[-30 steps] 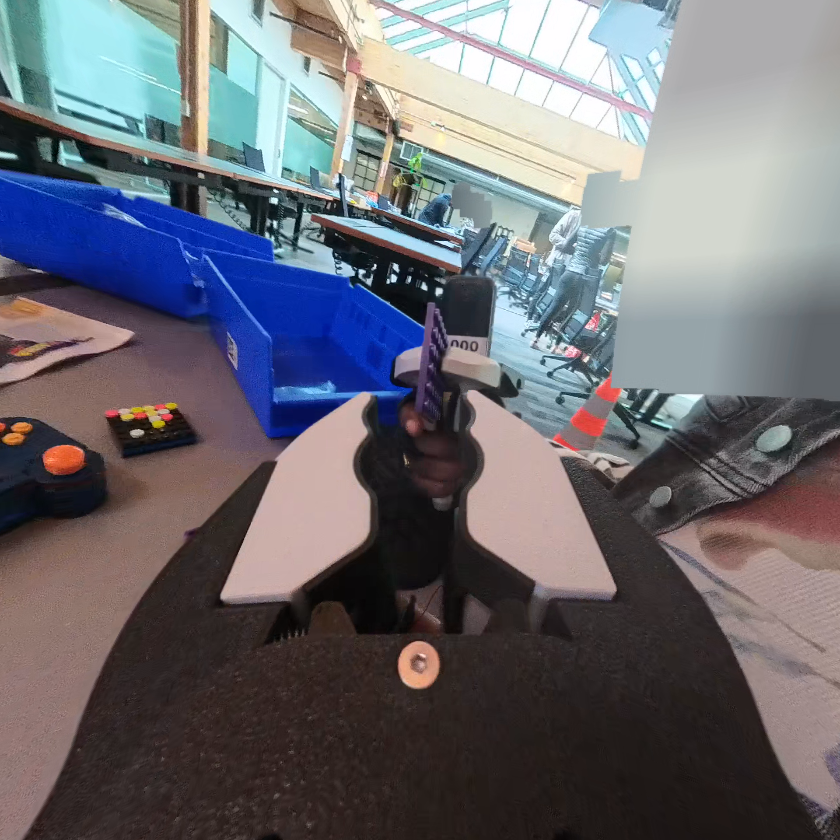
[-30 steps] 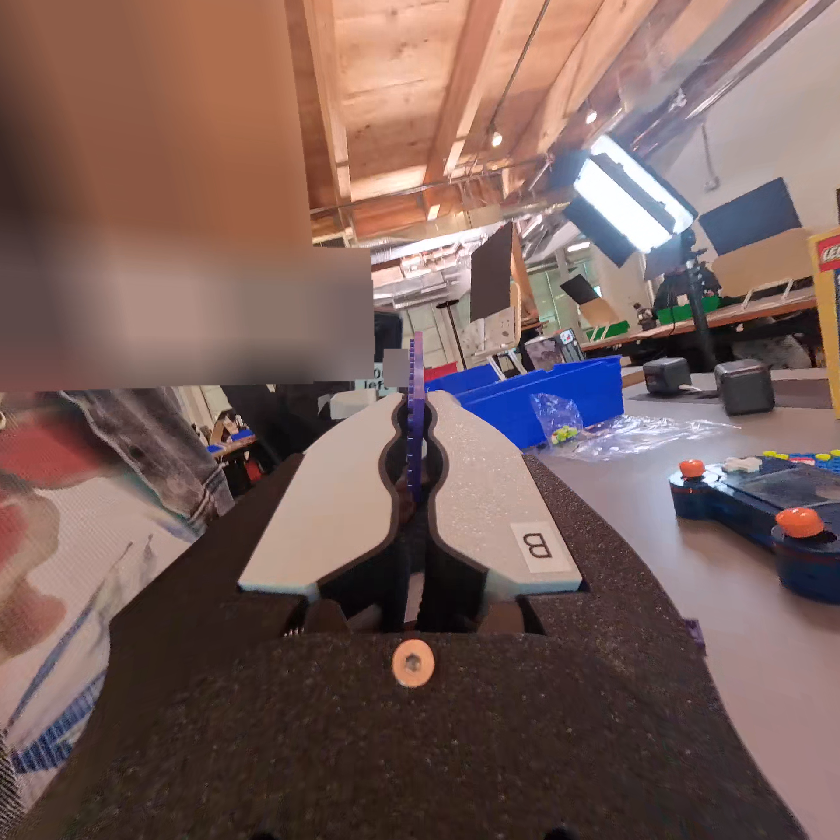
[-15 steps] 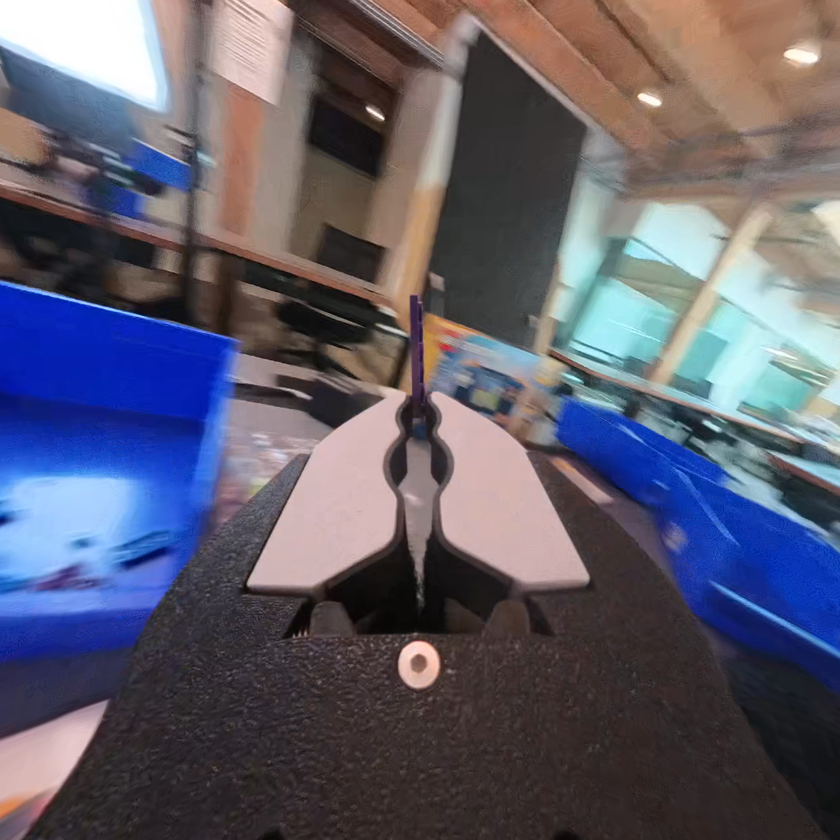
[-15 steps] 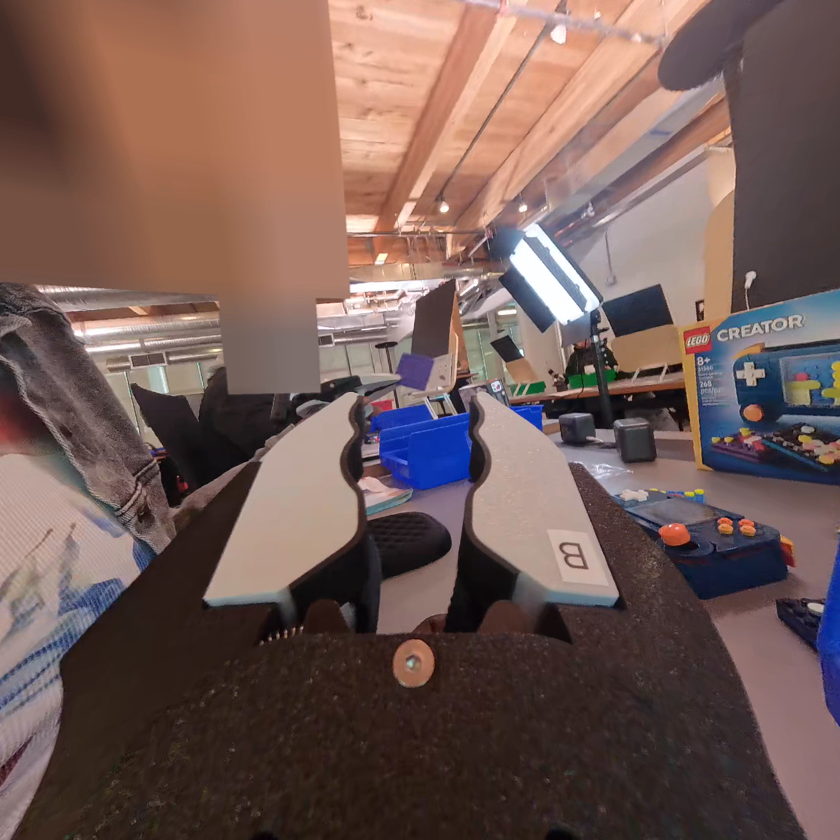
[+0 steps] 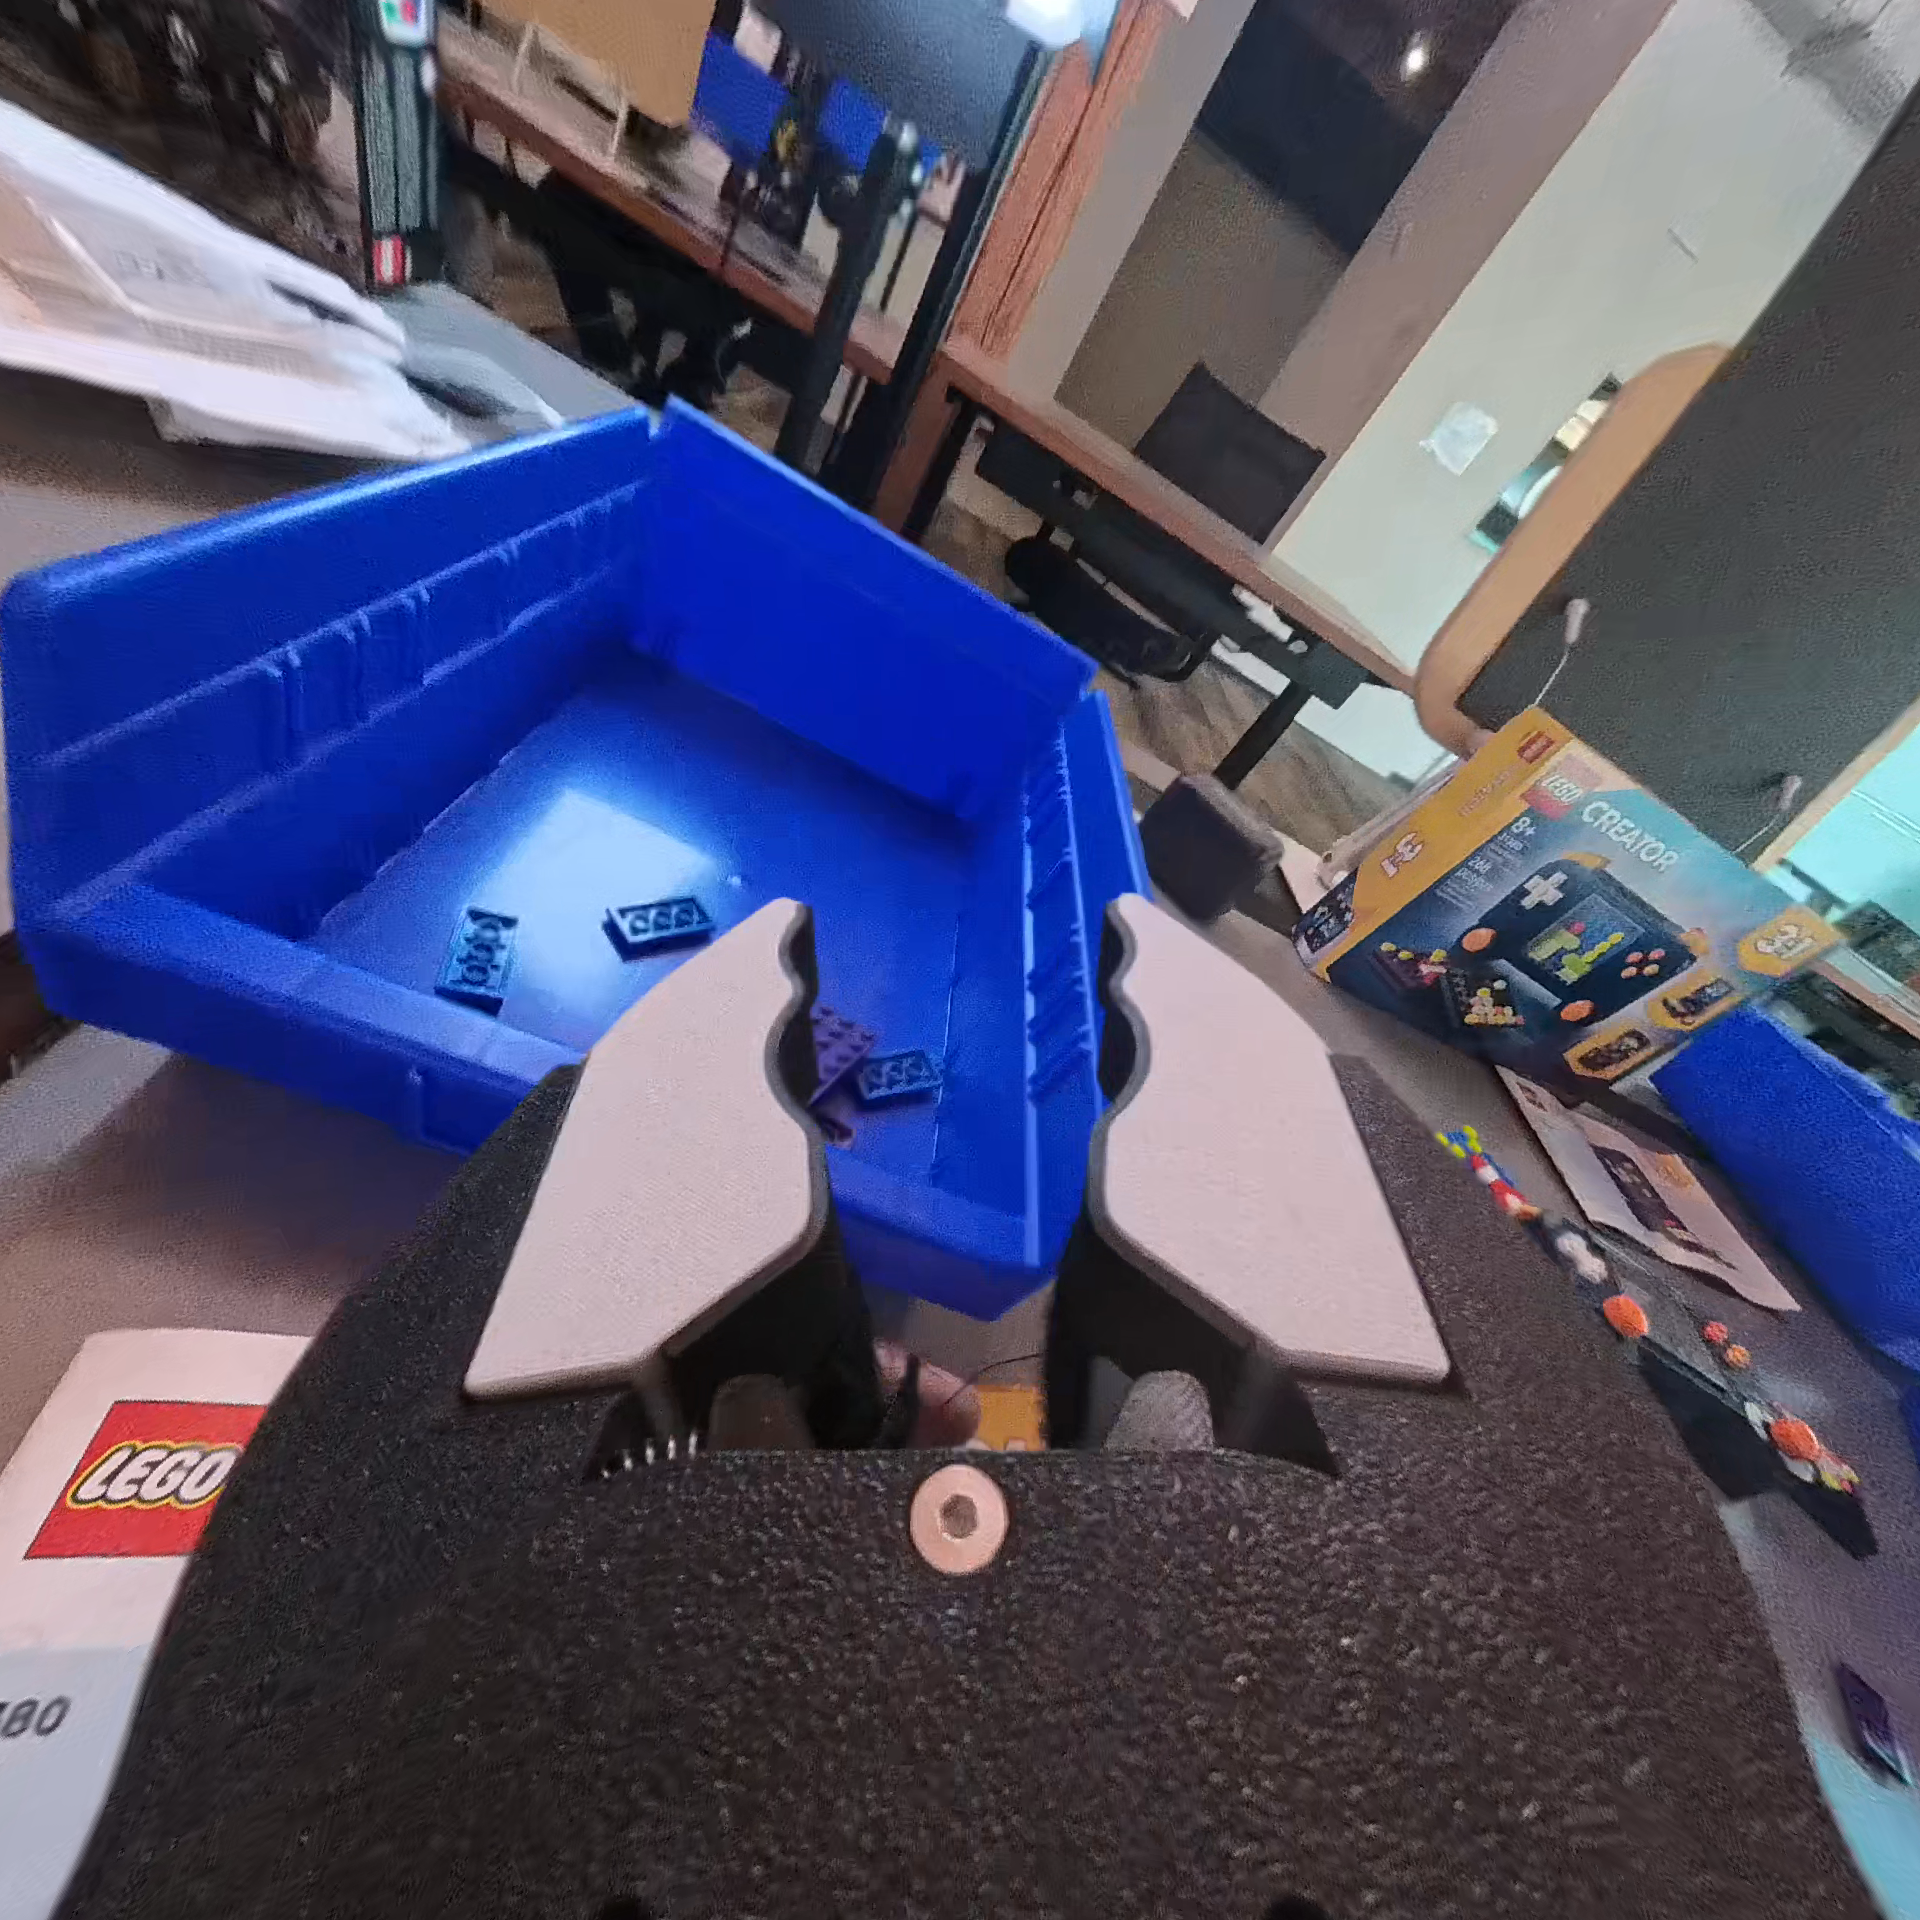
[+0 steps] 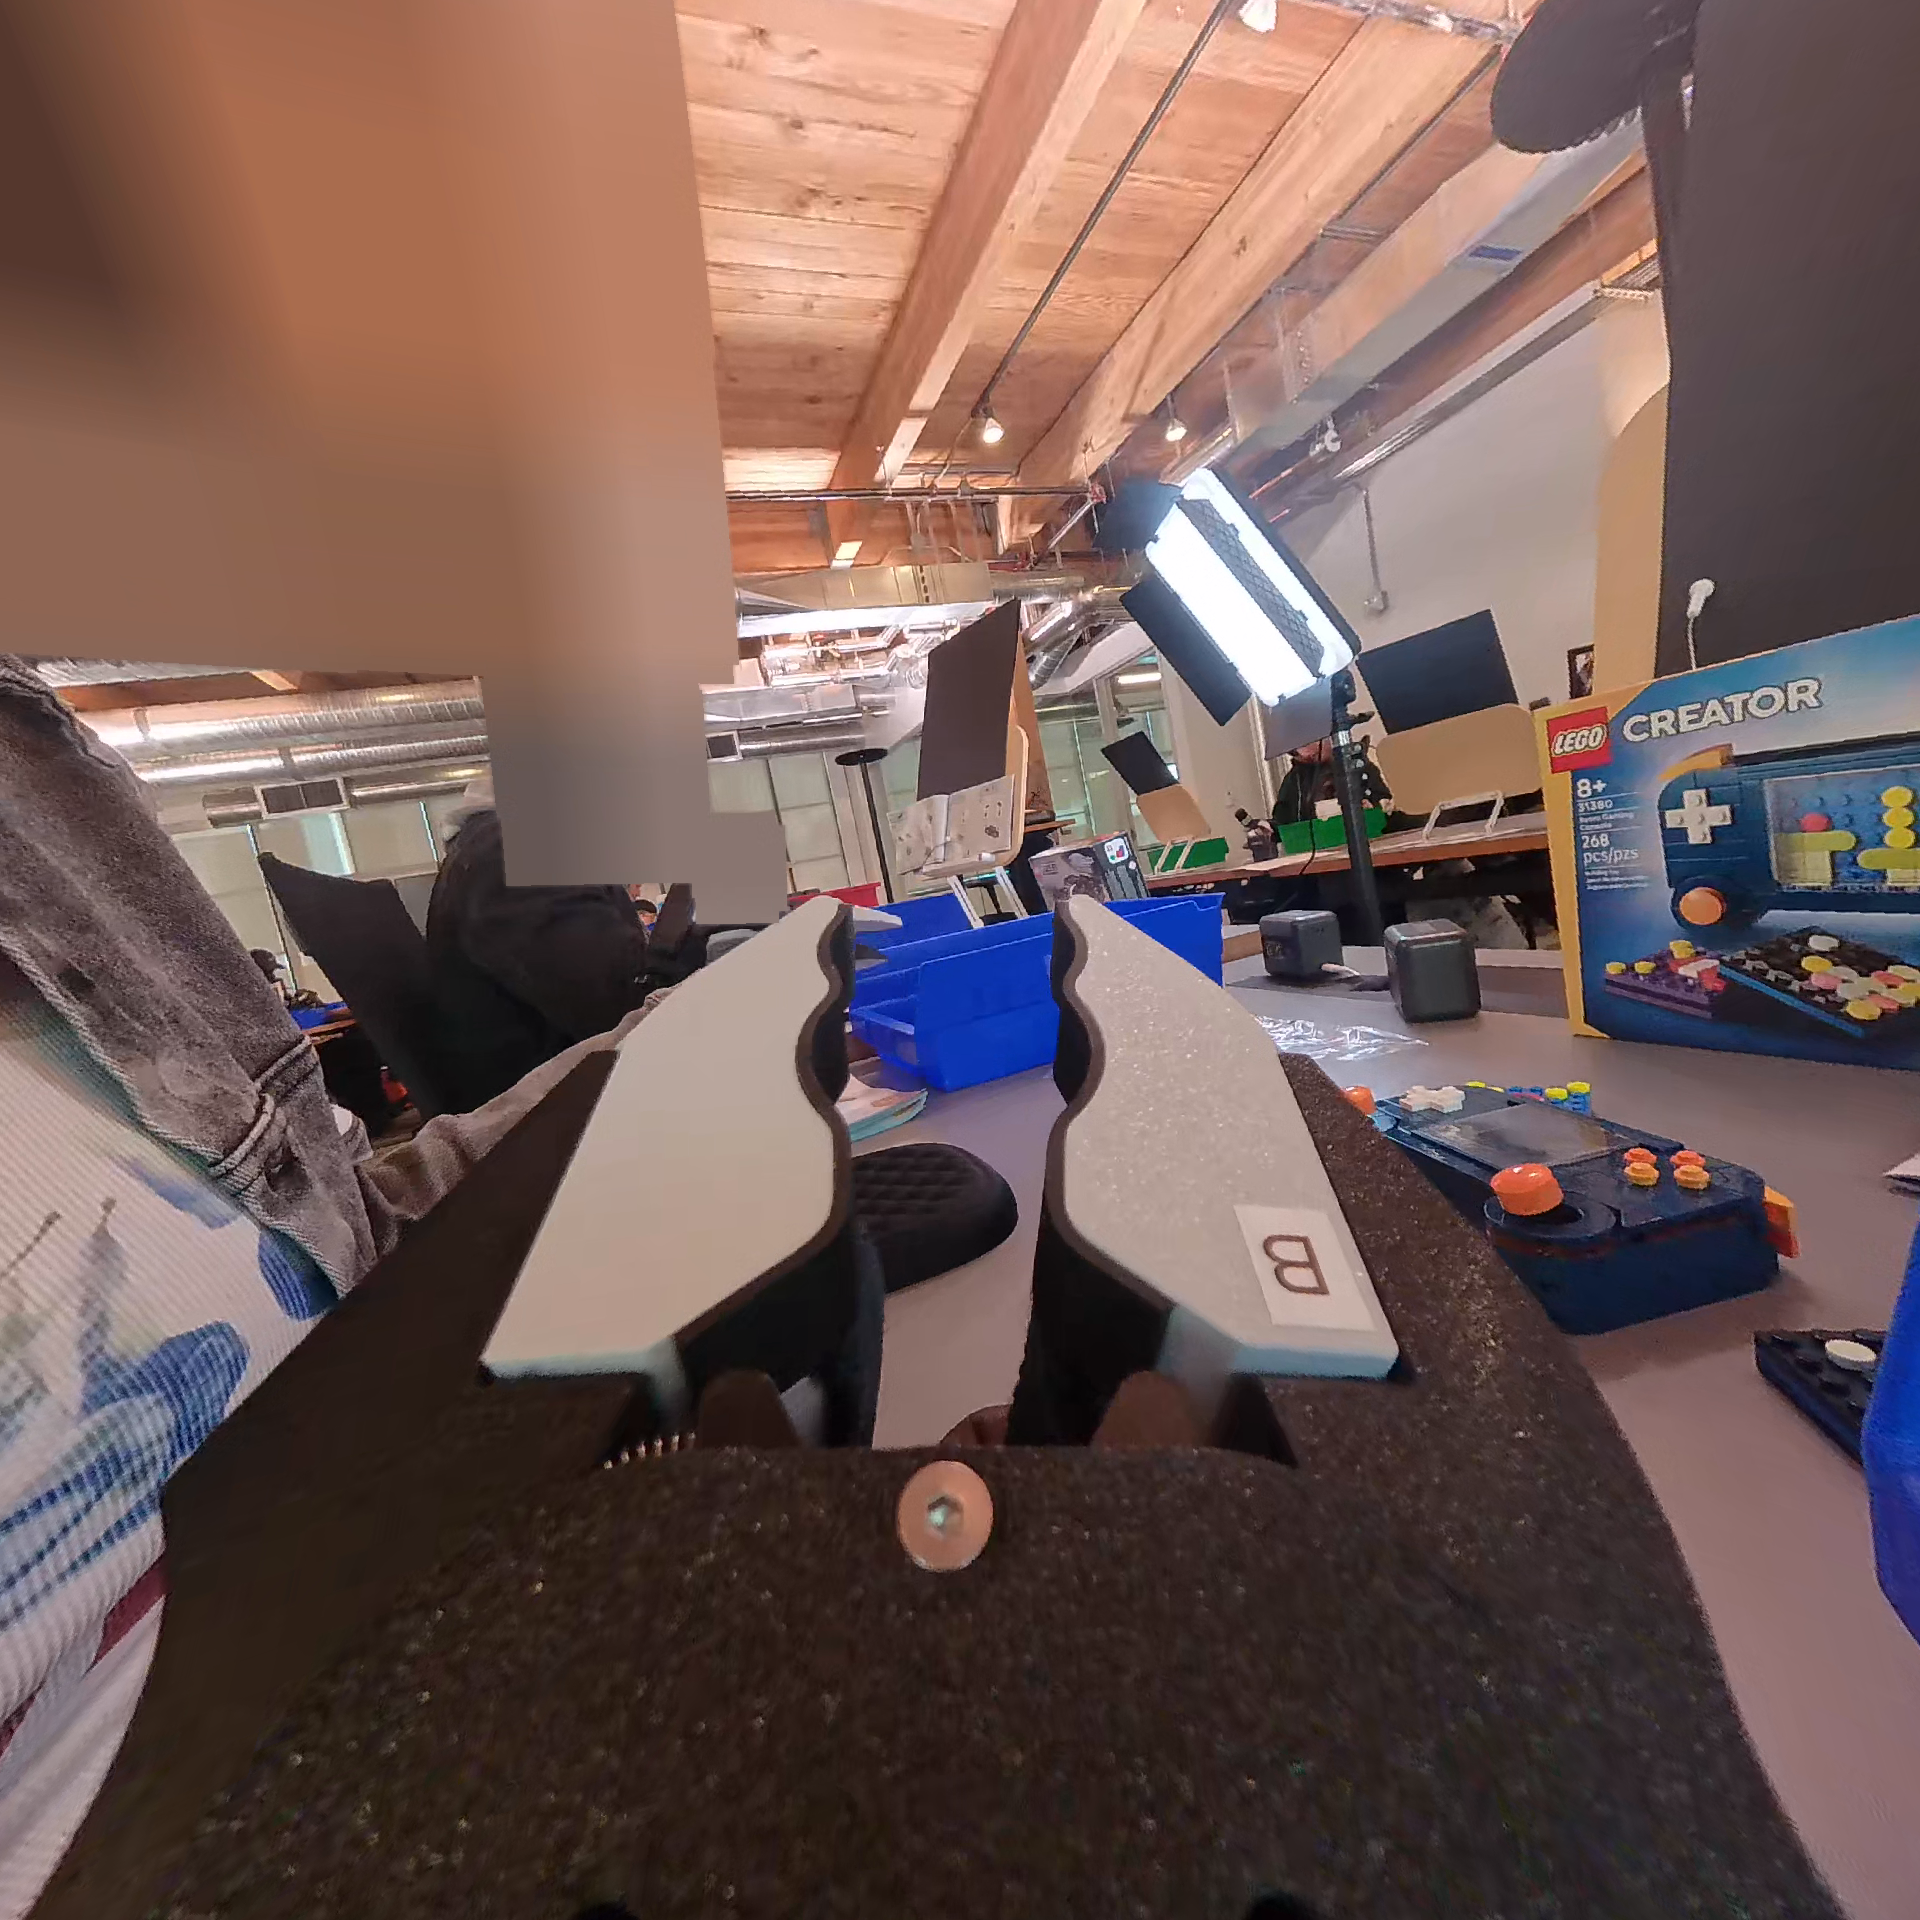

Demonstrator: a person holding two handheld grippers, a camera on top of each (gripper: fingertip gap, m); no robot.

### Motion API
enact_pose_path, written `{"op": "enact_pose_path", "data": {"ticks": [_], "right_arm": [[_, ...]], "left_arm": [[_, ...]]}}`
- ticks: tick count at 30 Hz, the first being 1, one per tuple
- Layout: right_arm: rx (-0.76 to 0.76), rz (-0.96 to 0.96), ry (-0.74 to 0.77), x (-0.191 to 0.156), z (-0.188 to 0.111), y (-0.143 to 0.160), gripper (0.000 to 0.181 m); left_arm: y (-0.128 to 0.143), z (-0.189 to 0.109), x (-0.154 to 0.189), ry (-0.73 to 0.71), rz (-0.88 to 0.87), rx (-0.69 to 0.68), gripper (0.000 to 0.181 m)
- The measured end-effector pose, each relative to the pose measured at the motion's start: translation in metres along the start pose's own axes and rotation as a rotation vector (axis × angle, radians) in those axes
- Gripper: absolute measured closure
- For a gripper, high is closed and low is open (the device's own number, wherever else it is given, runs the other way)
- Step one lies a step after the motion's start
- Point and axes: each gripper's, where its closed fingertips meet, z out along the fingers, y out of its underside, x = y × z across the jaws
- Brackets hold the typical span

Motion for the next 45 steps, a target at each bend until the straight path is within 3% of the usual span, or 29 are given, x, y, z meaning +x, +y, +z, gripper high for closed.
{"op": "enact_pose_path", "data": {"ticks": [3, 6, 8, 10, 12, 14, 16, 21, 23, 25, 28, 30, 32, 34, 36, 39, 42, 45], "right_arm": [[0.004, 0.004, 0.0, 0.001, 0.0, 0.0, 0.145], [0.003, 0.004, 0.004, 0.001, 0.0, 0.0, 0.145], [-0.002, -0.003, 0.008, 0.002, 0.001, 0.001, 0.145], [-0.002, -0.008, 0.015, 0.002, 0.001, 0.001, 0.145], [0.001, -0.01, 0.012, 0.001, 0.0, 0.001, 0.146], [0.003, -0.017, 0.008, 0.0, 0.0, 0.001, 0.146], [0.01, -0.025, 0.009, -0.001, -0.001, 0.0, 0.146], [0.022, -0.032, 0.01, -0.001, -0.002, -0.002, 0.146], [0.016, -0.028, 0.004, -0.001, -0.002, -0.001, 0.146], [0.017, -0.03, 0.004, -0.002, -0.002, -0.001, 0.146], [0.025, -0.037, 0.006, -0.002, -0.002, -0.002, 0.146], [0.028, -0.041, 0.006, -0.003, -0.003, -0.002, 0.146], [0.025, -0.053, 0.002, -0.004, -0.002, -0.002, 0.147], [0.011, -0.083, -0.009, -0.008, -0.001, 0.0, 0.147], [-0.011, -0.118, -0.016, -0.012, 0.001, 0.004, 0.147], [-0.035, -0.143, -0.021, -0.015, 0.003, 0.007, 0.148], [-0.039, -0.155, -0.015, -0.015, 0.004, 0.008, 0.148], [-0.05, -0.167, -0.013, -0.015, 0.005, 0.01, 0.149]], "left_arm": [[-0.018, -0.02, 0.052, 0.098, 0.11, 0.201, 0.124], [0.009, -0.035, 0.139, 0.24, 0.244, 0.26, 0.125], [0.064, -0.038, 0.215, 0.45, 0.307, 0.144, 0.13], [0.15, -0.048, 0.291, 0.751, 0.404, -0.163, 0.135], [0.228, -0.059, 0.33, 0.945, 0.507, -0.515, 0.138], [0.277, -0.056, 0.338, 0.935, 0.593, -0.745, 0.141], [0.304, -0.049, 0.338, 0.882, 0.701, -0.843, 0.14], [0.33, -0.045, 0.34, 0.836, 0.792, -0.86, 0.127], [0.332, -0.036, 0.334, 0.8, 0.861, -0.825, 0.138], [0.333, -0.037, 0.334, 0.839, 0.888, -0.821, 0.165], [0.321, -0.032, 0.33, 0.82, 0.874, -0.779, 0.165], [0.278, -0.026, 0.337, 0.802, 0.751, -0.579, 0.165], [0.202, -0.017, 0.321, 0.663, 0.652, -0.271, 0.166], [0.113, -0.018, 0.275, 0.441, 0.621, 0.007, 0.166], [0.042, -0.026, 0.21, 0.213, 0.65, 0.131, 0.165], [-0.008, -0.023, 0.112, 0.01, 0.596, 0.011, 0.166], [-0.02, -0.009, 0.05, -0.02, 0.442, -0.116, 0.166], [-0.024, 0.004, 0.001, -0.14, 0.442, -0.146, 0.166]]}}
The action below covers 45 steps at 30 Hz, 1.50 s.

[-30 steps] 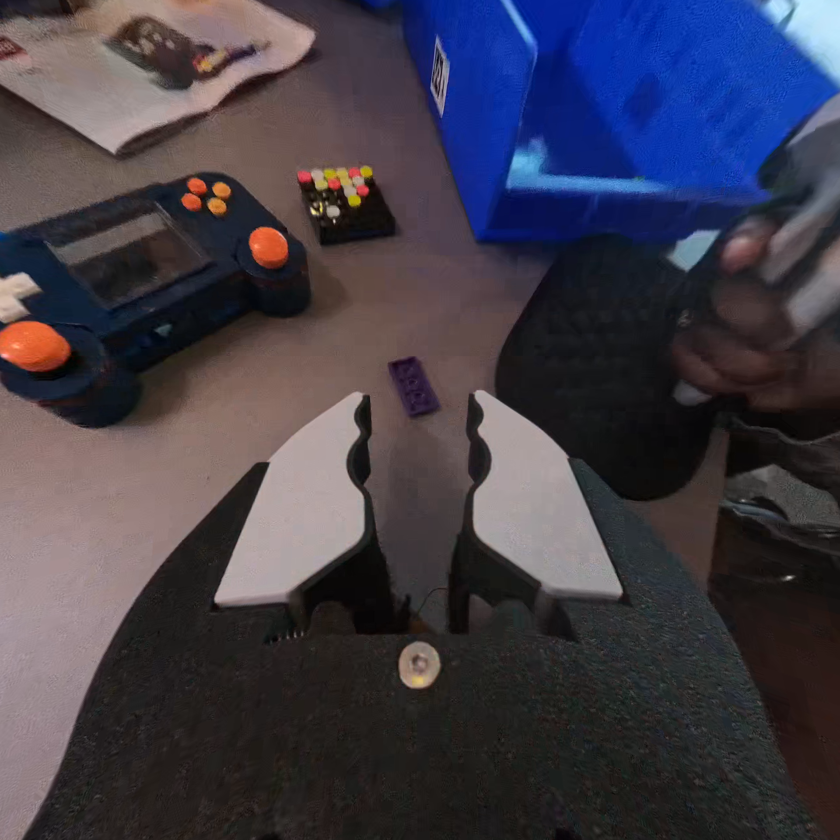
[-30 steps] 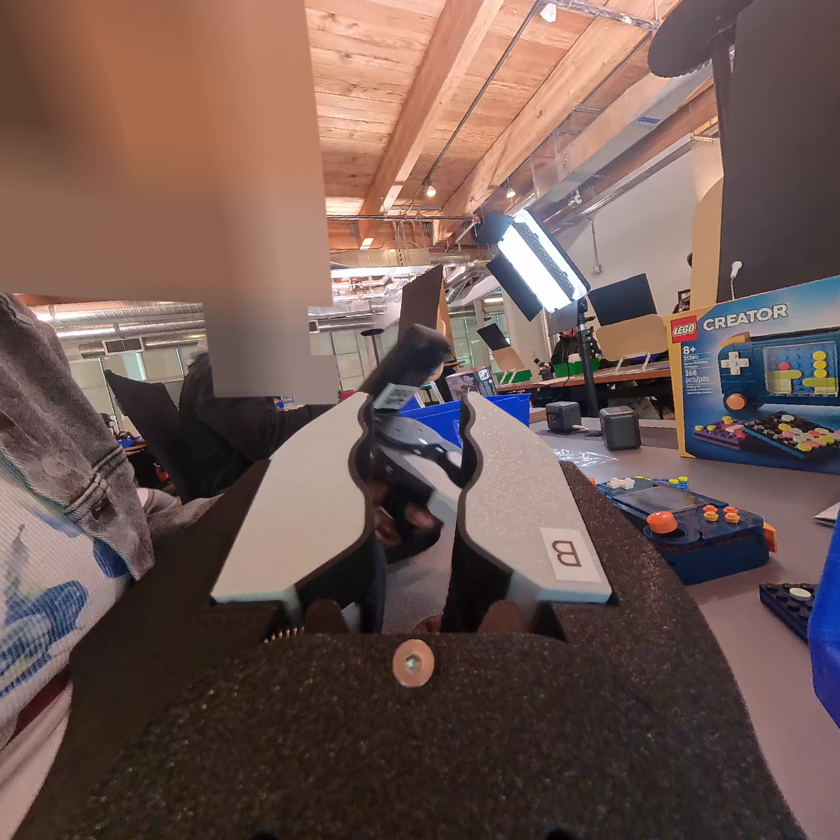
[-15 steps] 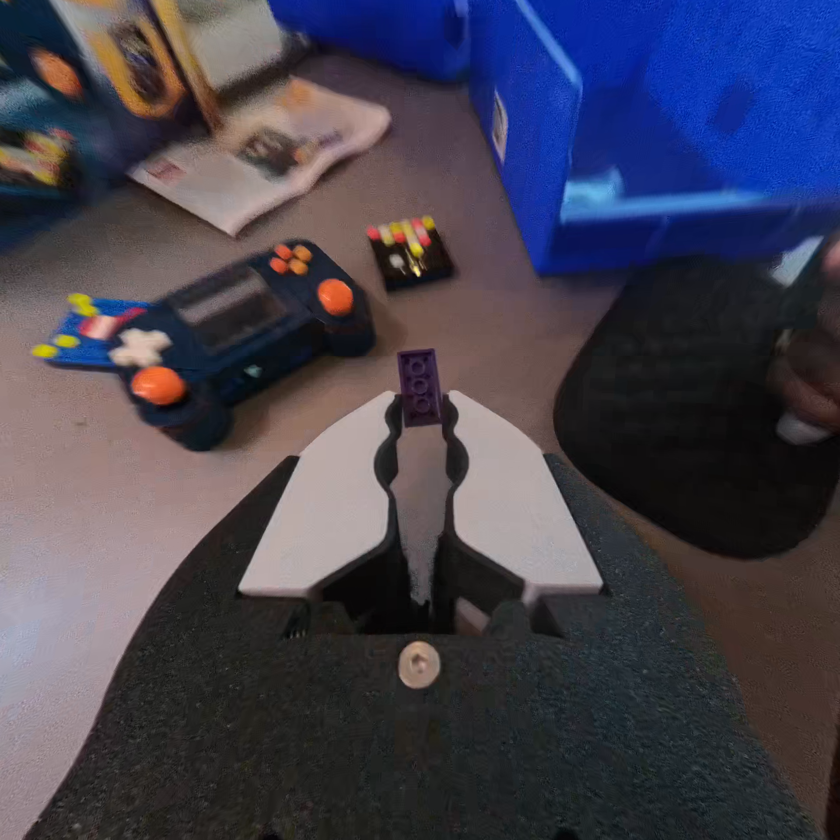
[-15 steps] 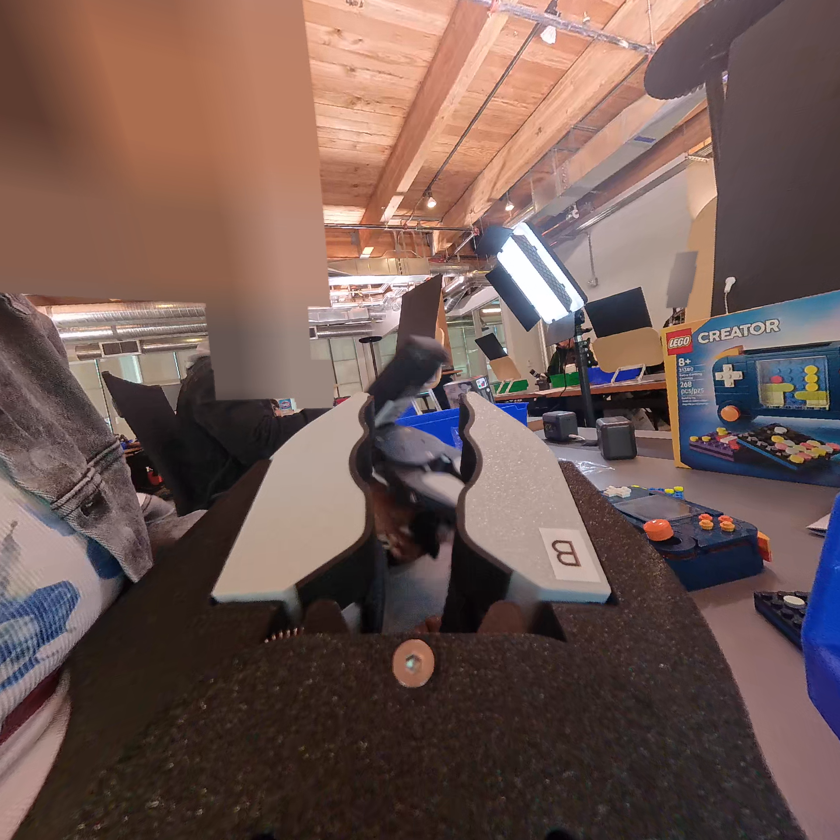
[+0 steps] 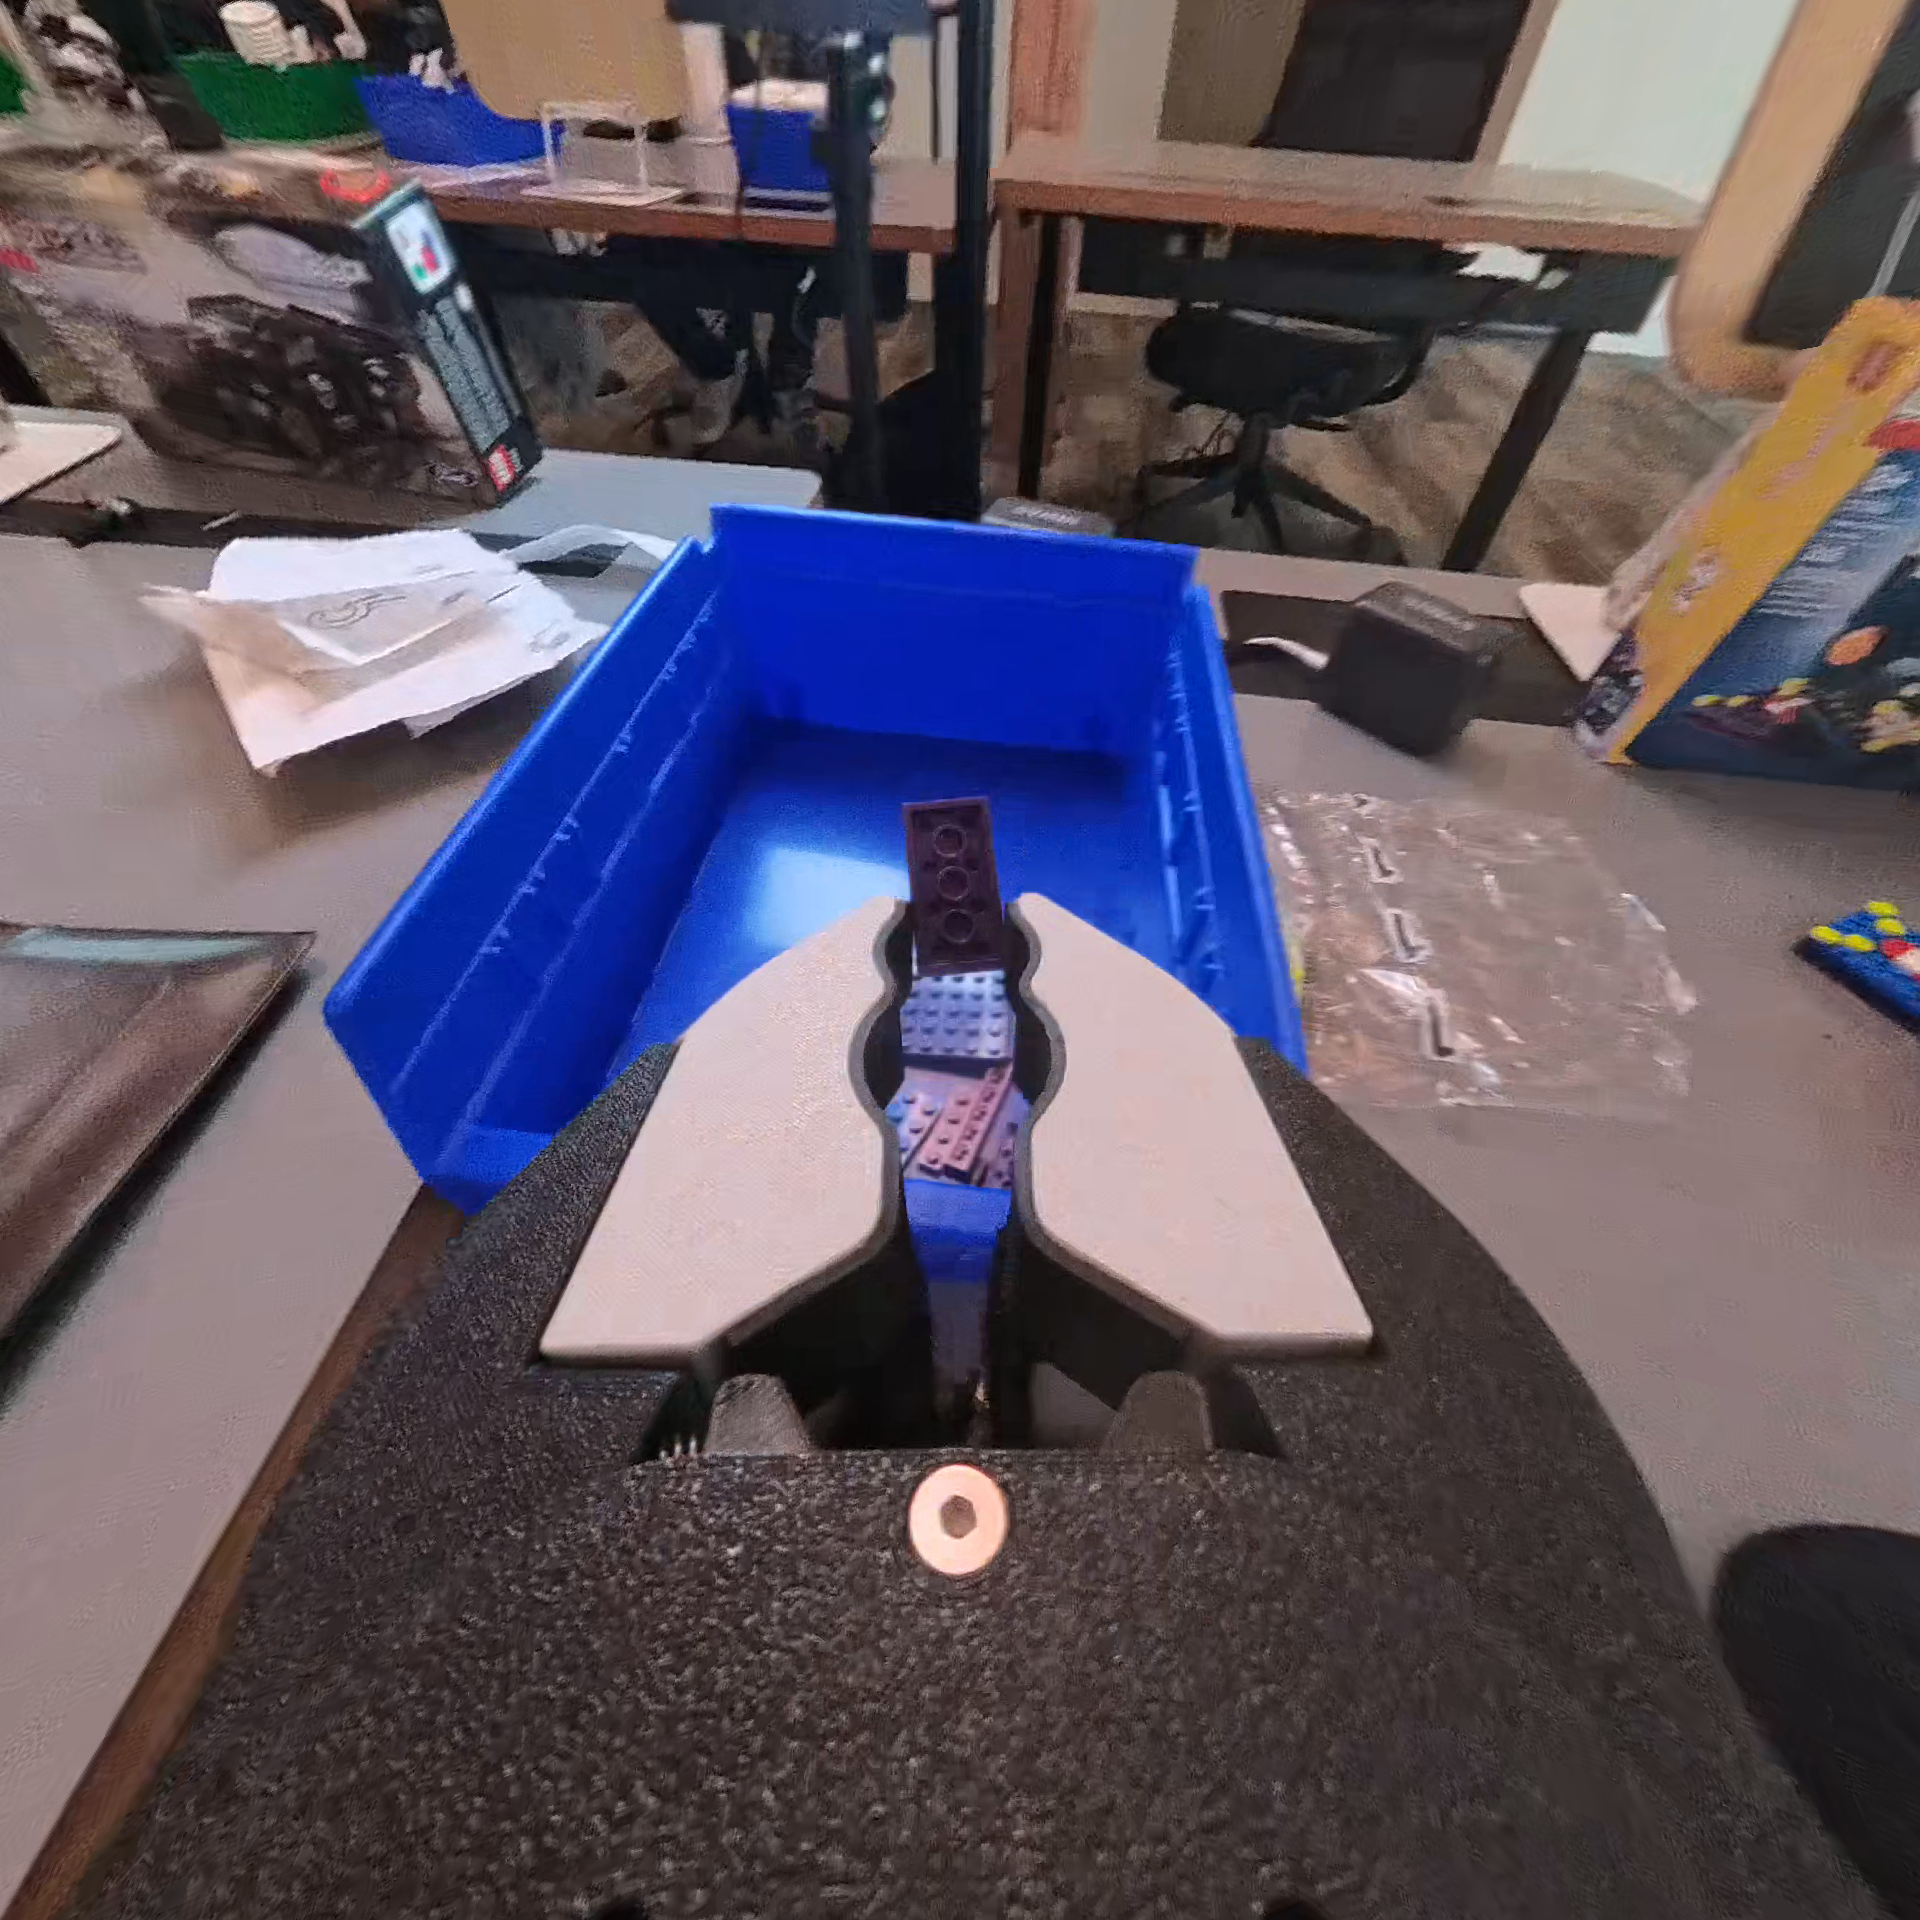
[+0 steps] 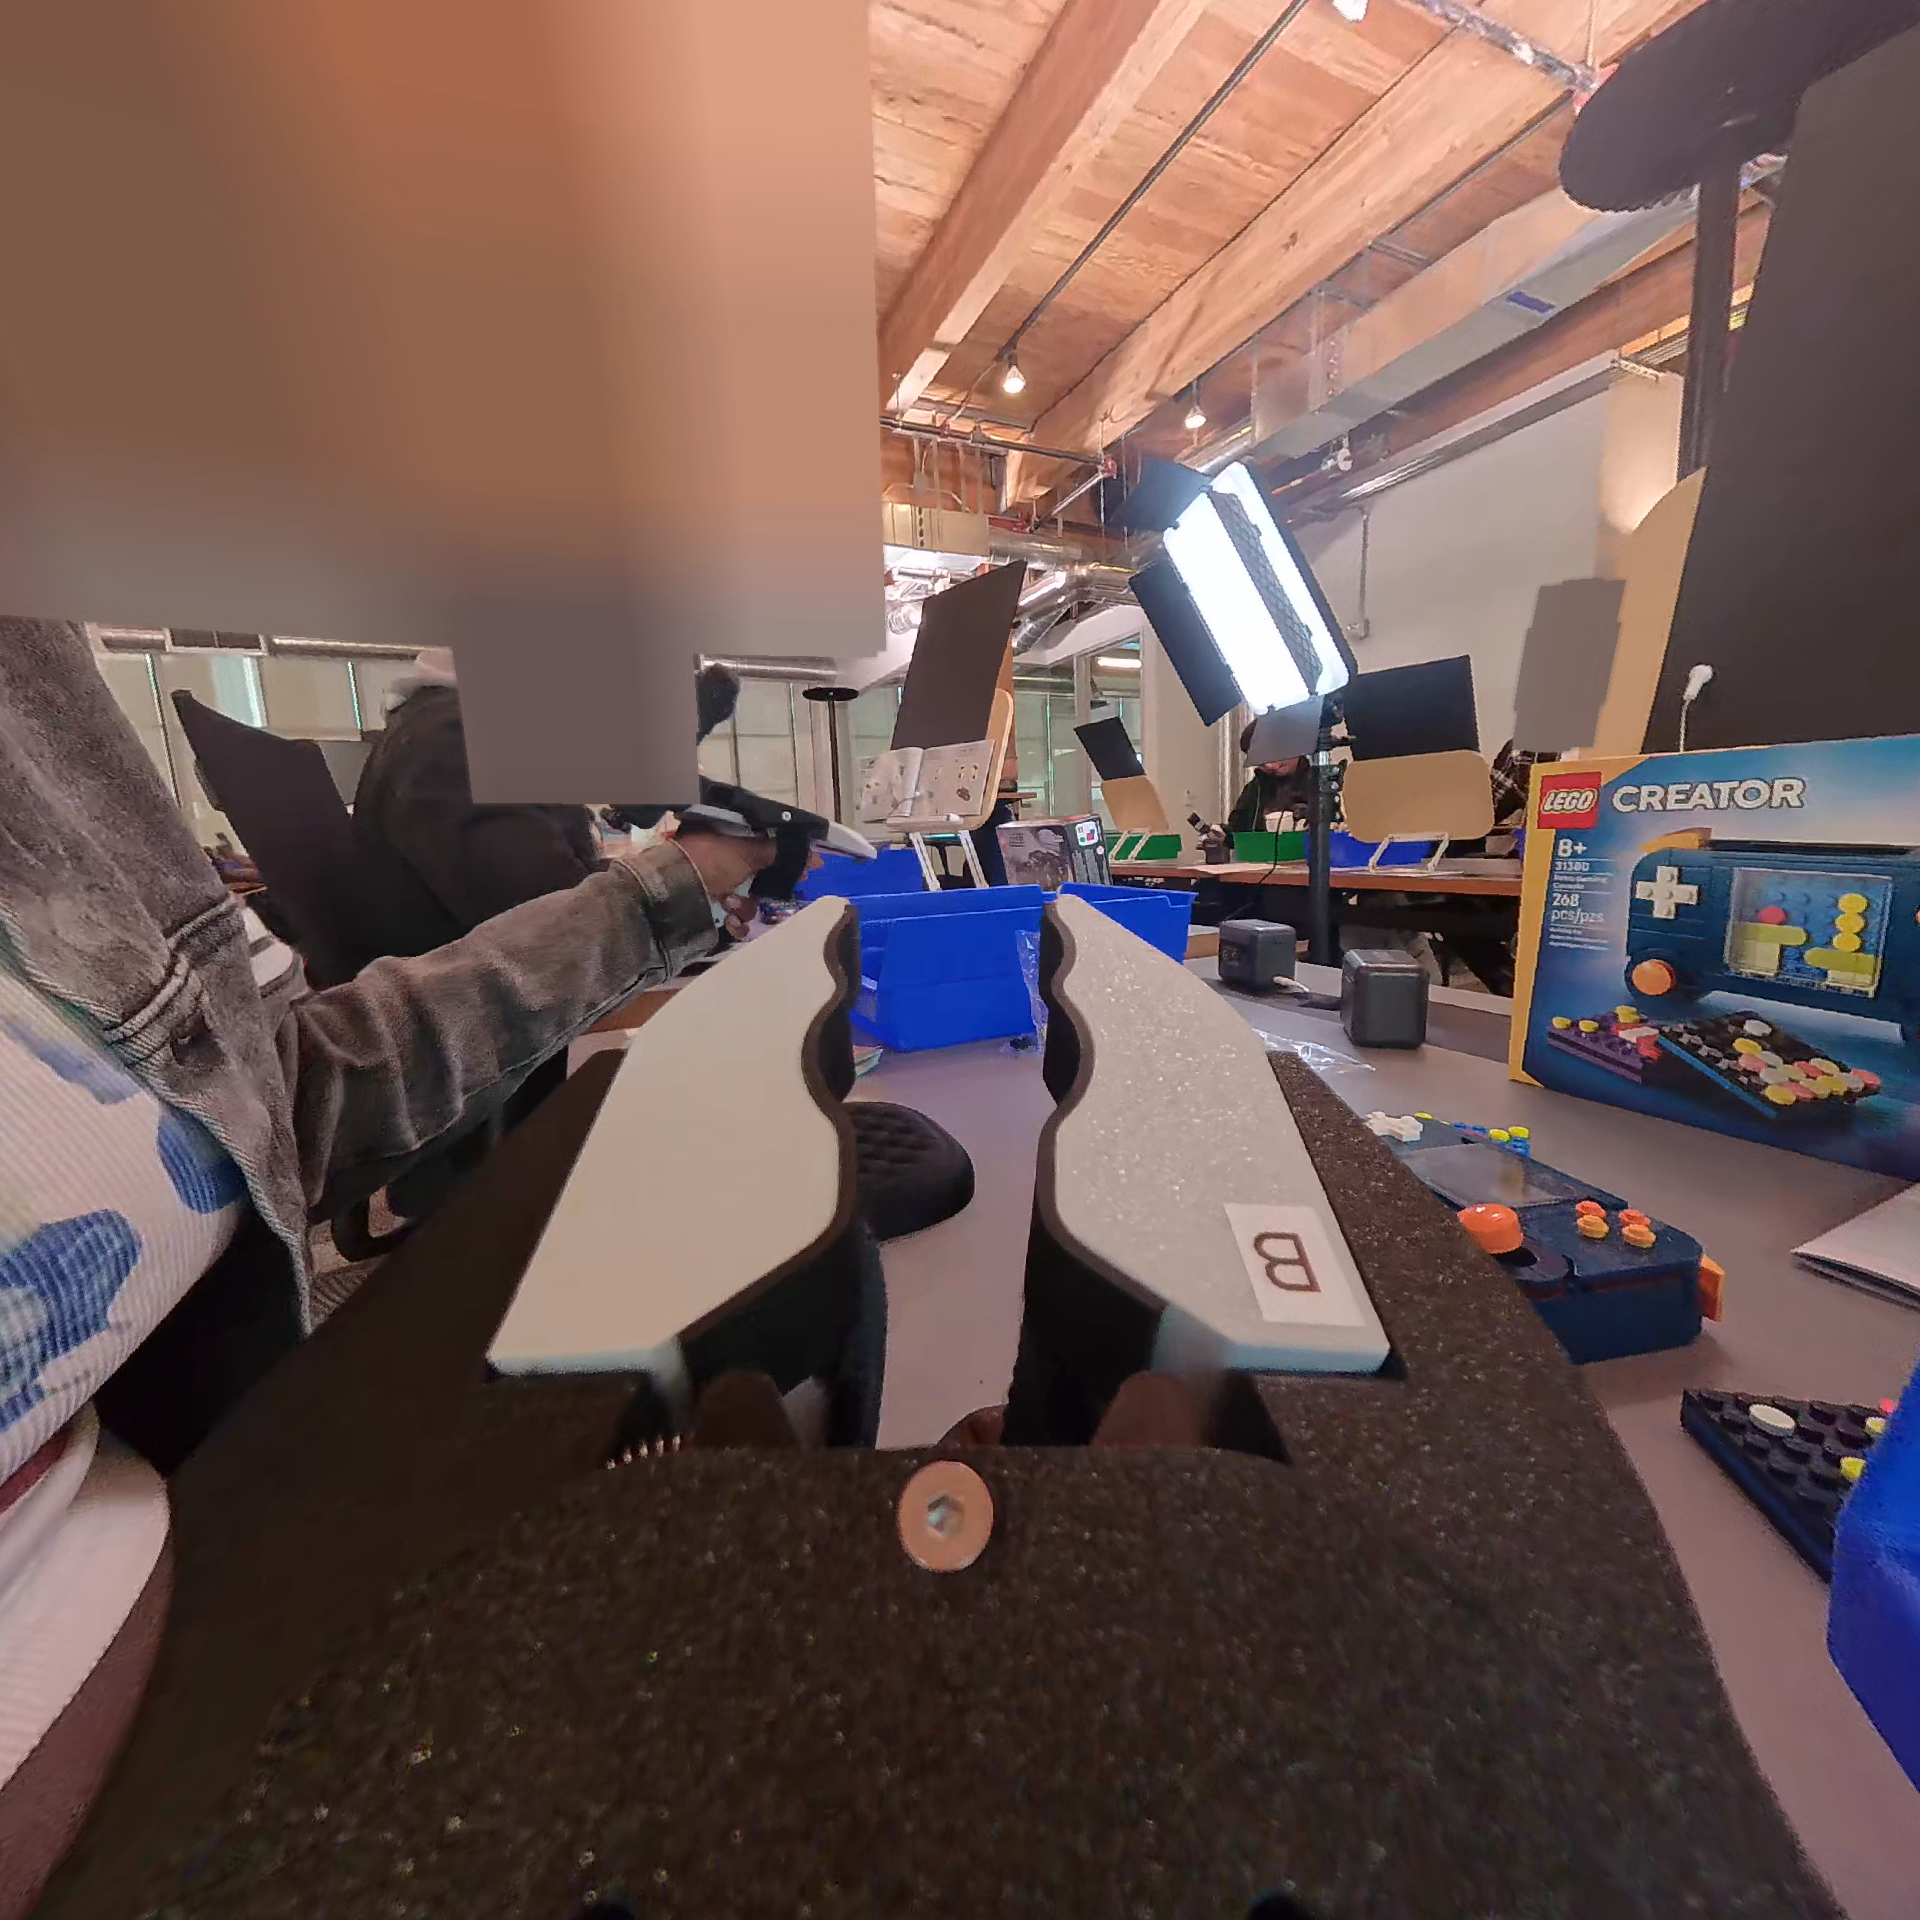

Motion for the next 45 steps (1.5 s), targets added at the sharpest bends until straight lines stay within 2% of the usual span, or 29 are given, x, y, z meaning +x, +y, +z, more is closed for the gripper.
{"op": "enact_pose_path", "data": {"ticks": [3, 5, 13, 15, 18, 19, 20, 22, 23, 25, 27, 28, 30, 33, 34, 35, 36, 38, 39, 40, 41, 43, 45], "right_arm": [[-0.017, -0.002, -0.001, 0.0, 0.002, 0.002, 0.148], [-0.025, 0.002, -0.002, 0.0, 0.002, 0.003, 0.149], [-0.028, 0.004, 0.003, 0.001, 0.003, 0.004, 0.149], [-0.025, 0.003, 0.008, 0.001, 0.002, 0.003, 0.149], [-0.053, 0.021, 0.08, 0.012, 0.004, 0.004, 0.148], [-0.102, 0.025, 0.169, 0.025, 0.004, 0.007, 0.142], [-0.184, -0.004, 0.308, 0.045, -0.002, 0.012, 0.138], [-0.447, -0.193, 0.654, 0.094, -0.033, 0.02, 0.132], [-0.61, -0.305, 0.768, 0.111, -0.052, 0.022, 0.13], [-0.94, -0.424, 0.859, 0.13, -0.086, 0.033, 0.133], [-1.215, -0.41, 0.841, 0.136, -0.116, 0.052, 0.139], [-1.286, -0.401, 0.849, 0.139, -0.13, 0.056, 0.141], [-1.249, -0.322, 0.826, 0.138, -0.14, 0.059, 0.153], [-1.27, -0.318, 0.969, 0.145, -0.173, 0.042, 0.152], [-1.282, -0.343, 0.973, 0.146, -0.178, 0.036, 0.15], [-1.26, -0.359, 0.916, 0.141, -0.17, 0.032, 0.146], [-1.189, -0.366, 0.829, 0.134, -0.15, 0.027, 0.146], [-0.947, -0.34, 0.588, 0.112, -0.085, 0.015, 0.139], [-0.865, -0.3, 0.462, 0.101, -0.054, 0.01, 0.136], [-0.856, -0.248, 0.363, 0.096, -0.032, 0.011, 0.131], [-0.921, -0.19, 0.287, 0.097, -0.018, 0.017, 0.125], [-1.146, -0.121, 0.161, 0.115, -0.006, 0.036, 0.116], [-1.364, -0.13, 0.151, 0.154, -0.003, 0.052, 0.115]], "left_arm": [[0.024, 0.02, -0.015, -0.013, -0.033, -0.126, 0.165], [0.029, 0.026, -0.014, -0.005, -0.056, -0.16, 0.128], [-0.005, 0.011, 0.005, 0.032, -0.053, 0.001, 0.125], [-0.021, -0.004, 0.023, 0.059, -0.022, 0.102, 0.131], [-0.061, -0.052, 0.077, 0.139, 0.041, 0.483, 0.145], [-0.066, -0.069, 0.101, 0.175, 0.074, 0.589, 0.146], [-0.064, -0.081, 0.126, 0.218, 0.12, 0.638, 0.146], [-0.049, -0.091, 0.165, 0.273, 0.155, 0.612, 0.146], [-0.04, -0.095, 0.183, 0.312, 0.155, 0.602, 0.145], [-0.026, -0.103, 0.213, 0.399, 0.174, 0.608, 0.146], [-0.021, -0.107, 0.225, 0.413, 0.201, 0.627, 0.149], [-0.02, -0.108, 0.226, 0.413, 0.219, 0.632, 0.149], [-0.02, -0.106, 0.221, 0.393, 0.209, 0.628, 0.15], [-0.022, -0.106, 0.21, 0.397, 0.139, 0.619, 0.15], [-0.023, -0.108, 0.207, 0.401, 0.118, 0.624, 0.15], [-0.023, -0.109, 0.204, 0.401, 0.102, 0.628, 0.15], [-0.024, -0.11, 0.202, 0.4, 0.091, 0.633, 0.15], [-0.023, -0.111, 0.199, 0.399, 0.075, 0.634, 0.15], [-0.022, -0.11, 0.2, 0.407, 0.069, 0.629, 0.15], [-0.021, -0.11, 0.202, 0.418, 0.064, 0.622, 0.15], [-0.019, -0.109, 0.204, 0.428, 0.058, 0.614, 0.15], [-0.017, -0.111, 0.207, 0.44, 0.051, 0.616, 0.15], [-0.016, -0.113, 0.208, 0.448, 0.053, 0.614, 0.15]]}}
